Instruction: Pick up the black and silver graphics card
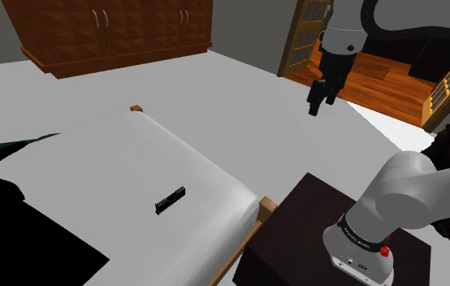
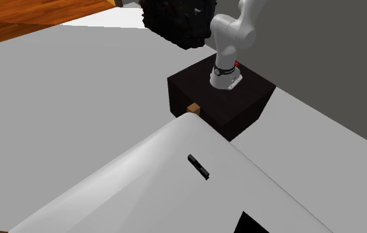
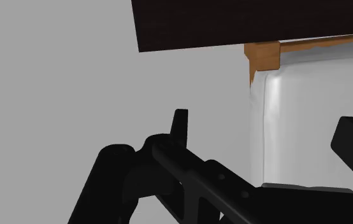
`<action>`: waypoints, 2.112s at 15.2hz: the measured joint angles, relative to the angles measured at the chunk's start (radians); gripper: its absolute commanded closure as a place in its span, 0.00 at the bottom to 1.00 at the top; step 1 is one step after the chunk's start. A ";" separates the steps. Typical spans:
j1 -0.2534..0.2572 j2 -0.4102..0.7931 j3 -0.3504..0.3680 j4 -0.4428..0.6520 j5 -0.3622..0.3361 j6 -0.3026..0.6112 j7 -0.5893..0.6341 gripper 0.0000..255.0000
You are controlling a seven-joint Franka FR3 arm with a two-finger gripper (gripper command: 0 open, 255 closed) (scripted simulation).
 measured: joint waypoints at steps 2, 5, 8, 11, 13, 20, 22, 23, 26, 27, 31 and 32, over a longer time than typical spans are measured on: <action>-0.002 -0.002 0.009 -0.012 0.010 0.009 0.019 0.00; -0.007 -0.008 0.064 -0.061 0.069 0.046 0.134 0.00; -0.010 -0.009 0.136 -0.110 0.144 0.092 0.272 0.00; -0.014 0.013 0.208 -0.145 0.218 0.151 0.408 0.00; -0.018 0.043 0.257 -0.159 0.264 0.199 0.494 0.00; -0.048 0.203 0.439 -0.163 0.401 0.397 0.798 0.00; -0.063 0.257 0.485 -0.151 0.424 0.452 0.881 0.00; -0.073 0.295 0.515 -0.144 0.434 0.488 0.926 0.00; -0.107 0.404 0.596 -0.093 0.443 0.569 1.068 0.00; -0.119 0.442 0.623 -0.080 0.441 0.601 1.117 0.00; -0.182 0.618 0.717 -0.016 0.381 0.729 1.315 0.00; -0.205 0.682 0.739 0.017 0.342 0.760 1.374 0.00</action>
